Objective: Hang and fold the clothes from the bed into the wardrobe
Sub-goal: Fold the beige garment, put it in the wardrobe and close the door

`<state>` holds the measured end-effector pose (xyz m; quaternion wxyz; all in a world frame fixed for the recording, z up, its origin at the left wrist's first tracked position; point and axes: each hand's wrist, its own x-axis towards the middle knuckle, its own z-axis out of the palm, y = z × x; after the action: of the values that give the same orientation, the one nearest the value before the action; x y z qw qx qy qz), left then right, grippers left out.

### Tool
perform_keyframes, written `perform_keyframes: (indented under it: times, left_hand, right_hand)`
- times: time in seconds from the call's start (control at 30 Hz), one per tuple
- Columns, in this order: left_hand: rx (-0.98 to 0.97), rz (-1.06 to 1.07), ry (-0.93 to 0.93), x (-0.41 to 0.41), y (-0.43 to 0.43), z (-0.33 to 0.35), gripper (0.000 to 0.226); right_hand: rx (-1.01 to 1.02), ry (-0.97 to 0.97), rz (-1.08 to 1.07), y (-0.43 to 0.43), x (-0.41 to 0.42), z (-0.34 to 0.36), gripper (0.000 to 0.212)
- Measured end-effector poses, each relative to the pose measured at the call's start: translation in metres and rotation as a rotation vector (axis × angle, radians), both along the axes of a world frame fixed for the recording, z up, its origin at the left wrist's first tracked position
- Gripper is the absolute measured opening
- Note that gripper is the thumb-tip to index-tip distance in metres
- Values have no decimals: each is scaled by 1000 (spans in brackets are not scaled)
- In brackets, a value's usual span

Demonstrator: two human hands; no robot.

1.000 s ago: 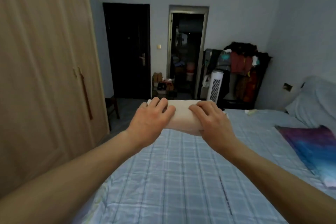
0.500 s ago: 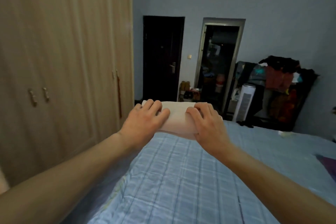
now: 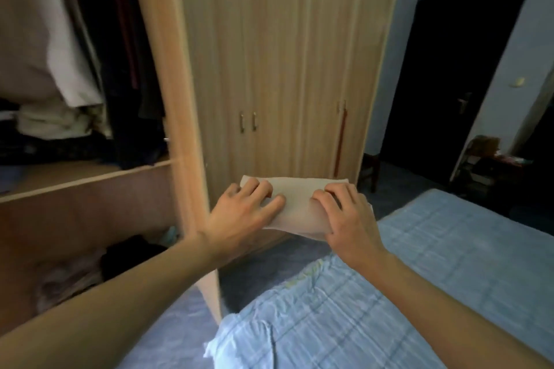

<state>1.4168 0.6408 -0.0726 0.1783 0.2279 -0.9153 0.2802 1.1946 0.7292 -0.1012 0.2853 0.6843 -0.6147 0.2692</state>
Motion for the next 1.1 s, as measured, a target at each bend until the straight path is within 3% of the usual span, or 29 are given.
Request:
perform_keyframes:
  times: [0.1,0.2,0.4,0.53,0.83,1.1]
  left_hand:
    - [75,145,-14,71,-15,-14,58]
    - [80,259,-13,145,-30,-27,59]
    - [34,376,41,281,-67,-51,38]
    - [58,416,102,346,-89,-69,36]
    - [126,469,97,406,-165,-104,67]
    - [140,547,66,421,-291,-116,81]
  right_hand:
    - [61,14,137,-43,60,-7,50]
    - [101,19,261,-86,128,-15,61]
    - [187,16,423,-159,257,-36,65]
    - [271,35,477,-200,324,-49,63]
    - [395,26,544,-289,384,-78,68]
    - [405,-19,589,-421,401,-91,72]
